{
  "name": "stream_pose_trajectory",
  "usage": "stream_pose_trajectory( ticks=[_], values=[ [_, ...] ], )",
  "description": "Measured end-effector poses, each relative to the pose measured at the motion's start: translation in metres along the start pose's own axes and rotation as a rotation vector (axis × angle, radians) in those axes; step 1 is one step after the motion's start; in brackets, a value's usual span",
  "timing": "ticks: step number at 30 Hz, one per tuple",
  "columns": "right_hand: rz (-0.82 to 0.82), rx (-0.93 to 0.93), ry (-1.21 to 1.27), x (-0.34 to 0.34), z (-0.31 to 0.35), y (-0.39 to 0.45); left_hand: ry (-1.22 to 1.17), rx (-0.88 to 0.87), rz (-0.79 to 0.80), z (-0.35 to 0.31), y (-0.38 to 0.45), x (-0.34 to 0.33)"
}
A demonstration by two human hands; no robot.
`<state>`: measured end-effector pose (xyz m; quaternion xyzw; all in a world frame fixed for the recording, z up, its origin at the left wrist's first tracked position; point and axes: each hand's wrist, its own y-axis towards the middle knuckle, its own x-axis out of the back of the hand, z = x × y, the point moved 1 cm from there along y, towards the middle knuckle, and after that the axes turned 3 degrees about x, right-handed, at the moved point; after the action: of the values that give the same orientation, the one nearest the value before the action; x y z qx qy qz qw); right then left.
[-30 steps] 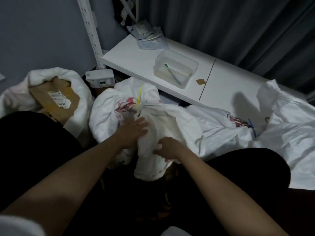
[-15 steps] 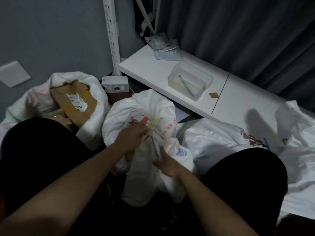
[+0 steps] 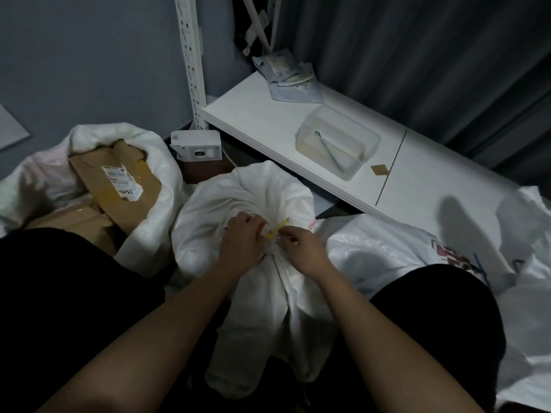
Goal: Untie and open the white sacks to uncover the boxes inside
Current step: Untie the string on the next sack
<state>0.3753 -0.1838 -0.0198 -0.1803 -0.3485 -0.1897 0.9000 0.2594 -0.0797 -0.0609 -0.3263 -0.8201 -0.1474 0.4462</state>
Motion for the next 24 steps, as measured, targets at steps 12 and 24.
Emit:
stream_pose_trajectory(
  ticks=[12, 24],
  values=[
    [-0.117, -0.038, 0.252, -0.026, -0.015, 0.018, -0.252, -0.013, -0.148, 0.005, -0.015, -0.006],
    [0.089, 0.259, -0.099, -0.016, 0.003, 0.03, -0.419, 0.31, -0.225, 0.011, -0.03, -0.008]
  ],
)
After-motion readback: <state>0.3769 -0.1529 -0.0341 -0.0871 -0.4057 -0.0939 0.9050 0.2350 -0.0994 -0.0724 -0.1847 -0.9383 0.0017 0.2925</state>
